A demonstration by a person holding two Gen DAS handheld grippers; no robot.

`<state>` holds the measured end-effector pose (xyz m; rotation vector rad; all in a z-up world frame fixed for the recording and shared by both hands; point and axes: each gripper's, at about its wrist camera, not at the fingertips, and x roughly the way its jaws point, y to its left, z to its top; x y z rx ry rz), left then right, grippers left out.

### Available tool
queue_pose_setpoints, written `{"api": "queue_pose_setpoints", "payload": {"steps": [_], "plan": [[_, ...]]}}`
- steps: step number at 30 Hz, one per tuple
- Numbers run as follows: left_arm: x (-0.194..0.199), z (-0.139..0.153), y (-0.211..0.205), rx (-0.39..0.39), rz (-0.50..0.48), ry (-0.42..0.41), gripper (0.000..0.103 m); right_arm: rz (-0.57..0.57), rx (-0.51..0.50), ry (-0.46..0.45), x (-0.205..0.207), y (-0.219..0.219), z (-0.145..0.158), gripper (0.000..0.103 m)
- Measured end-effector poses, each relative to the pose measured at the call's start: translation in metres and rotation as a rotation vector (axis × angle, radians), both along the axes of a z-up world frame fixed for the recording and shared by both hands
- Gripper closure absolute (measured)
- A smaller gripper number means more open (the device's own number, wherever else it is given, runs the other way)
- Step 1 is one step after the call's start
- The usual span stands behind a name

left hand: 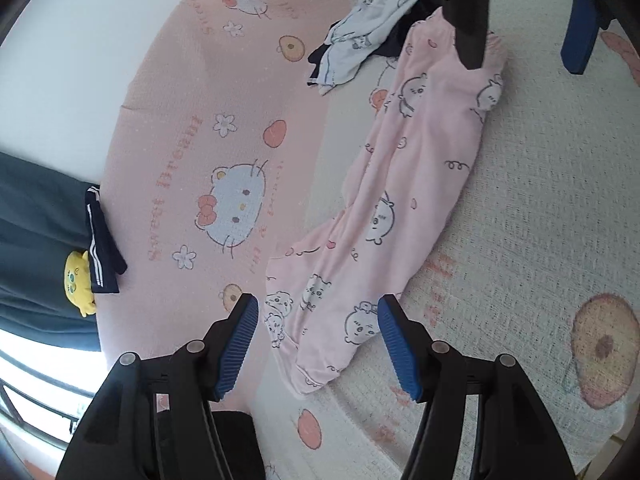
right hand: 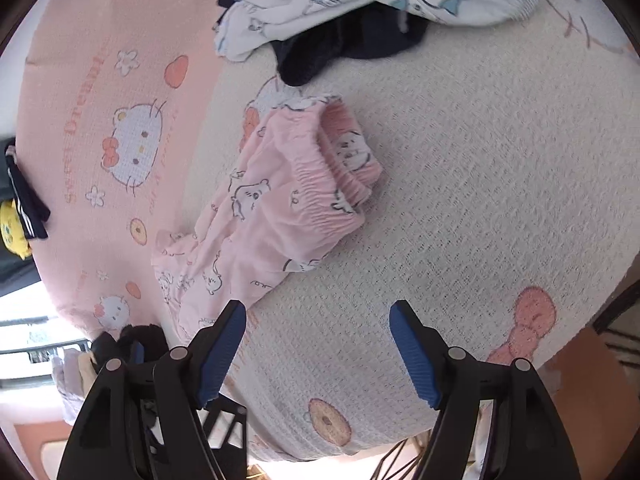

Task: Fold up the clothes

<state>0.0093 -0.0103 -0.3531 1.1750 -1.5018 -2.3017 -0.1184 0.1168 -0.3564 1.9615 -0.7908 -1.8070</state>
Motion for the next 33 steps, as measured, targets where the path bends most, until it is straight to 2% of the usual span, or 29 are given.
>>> {"api": "queue_pose_setpoints", "payload": {"steps": [5,8,12,14,18,20,28,33], "plan": [[0.001,-0.007,-0.005,0.048,-0.01,-0.051,0.043,0.05,0.021,-0.018,0.001,-0.01,-0.005,0.029],[0.001,-0.007,-0.004,0.094,-0.048,-0.083,0.043,0.058,0.009,-0.026,-0.001,-0.013,-0.008,0.029],[0.005,-0.007,0.007,0.035,-0.126,-0.052,0.043,0.037,-0.029,-0.044,-0.005,-0.012,-0.013,0.029],[0.006,-0.006,0.011,0.029,-0.15,-0.051,0.043,0.014,-0.035,-0.047,-0.007,-0.008,-0.014,0.029],[0.0,-0.007,0.013,0.096,-0.161,-0.085,0.043,-0.051,-0.051,-0.052,-0.01,0.003,-0.017,0.028],[-0.003,-0.008,0.015,0.124,-0.17,-0.098,0.043,-0.091,-0.068,-0.071,-0.009,0.009,-0.021,0.025],[-0.015,-0.018,0.027,0.175,-0.253,-0.133,0.043,-0.207,-0.118,-0.098,-0.018,0.032,-0.029,0.025],[-0.021,-0.024,0.035,0.148,-0.325,-0.132,0.043,-0.285,-0.174,-0.101,-0.026,0.039,-0.033,0.023]]}}
